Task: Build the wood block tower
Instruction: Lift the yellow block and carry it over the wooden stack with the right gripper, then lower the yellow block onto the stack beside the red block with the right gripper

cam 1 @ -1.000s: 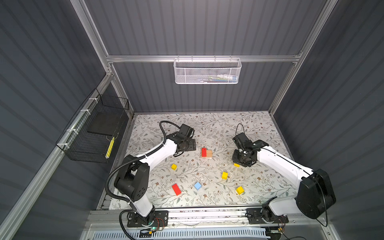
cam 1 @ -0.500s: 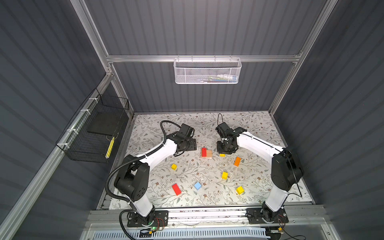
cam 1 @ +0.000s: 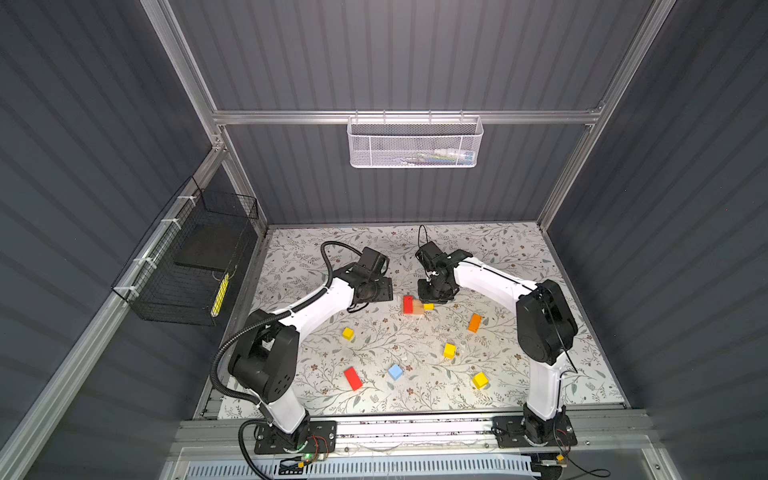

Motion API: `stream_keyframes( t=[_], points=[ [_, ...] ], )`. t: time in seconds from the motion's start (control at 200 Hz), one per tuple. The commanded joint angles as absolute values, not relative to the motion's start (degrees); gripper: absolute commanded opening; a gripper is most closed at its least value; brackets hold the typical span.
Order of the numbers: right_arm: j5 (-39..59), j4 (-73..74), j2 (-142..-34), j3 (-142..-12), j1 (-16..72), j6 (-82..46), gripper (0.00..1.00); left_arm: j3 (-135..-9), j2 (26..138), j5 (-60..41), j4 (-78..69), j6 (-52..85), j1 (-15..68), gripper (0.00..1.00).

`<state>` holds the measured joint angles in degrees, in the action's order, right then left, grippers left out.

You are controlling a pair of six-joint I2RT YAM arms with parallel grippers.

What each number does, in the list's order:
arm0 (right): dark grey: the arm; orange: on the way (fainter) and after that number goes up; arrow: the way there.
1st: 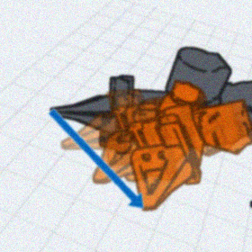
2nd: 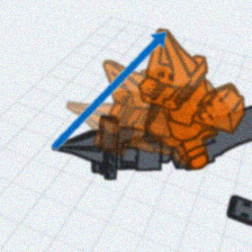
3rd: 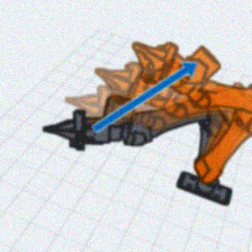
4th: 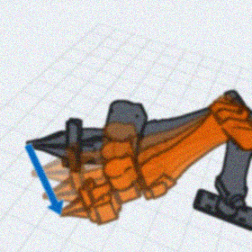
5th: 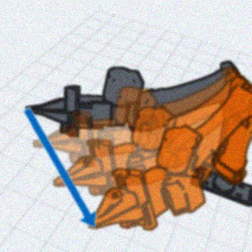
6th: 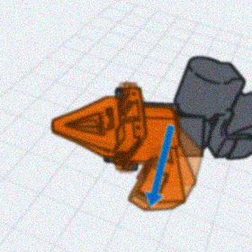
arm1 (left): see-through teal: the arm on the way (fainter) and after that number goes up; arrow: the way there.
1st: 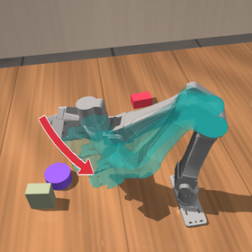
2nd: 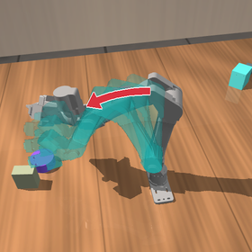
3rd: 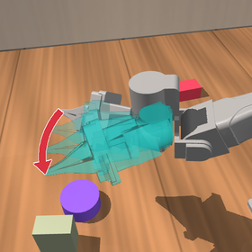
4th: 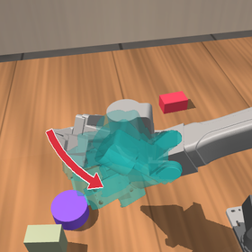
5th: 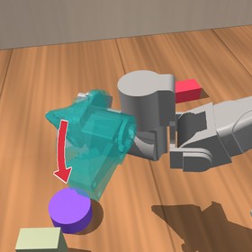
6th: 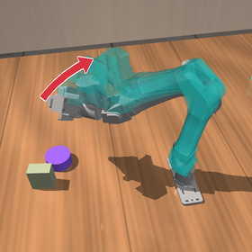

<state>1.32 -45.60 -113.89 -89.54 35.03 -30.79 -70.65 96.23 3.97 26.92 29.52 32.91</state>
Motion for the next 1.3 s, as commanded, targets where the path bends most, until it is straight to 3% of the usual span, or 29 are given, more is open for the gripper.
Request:
stream_keyframes(
  t=[0.0, 1.296],
  points=[
    [1.79, -45.57, -115.61, -91.77, 35.30, -30.60, 0.23, -71.37, 94.79, 3.34, 27.64, 28.70, 32.52, 0.72],
    [4.33, -45.00, -122.15, -95.23, 35.50, -32.63, 0.34, -71.69, 95.23, 4.13, 28.39, 28.22, 32.44, 0.72]
  ],
)
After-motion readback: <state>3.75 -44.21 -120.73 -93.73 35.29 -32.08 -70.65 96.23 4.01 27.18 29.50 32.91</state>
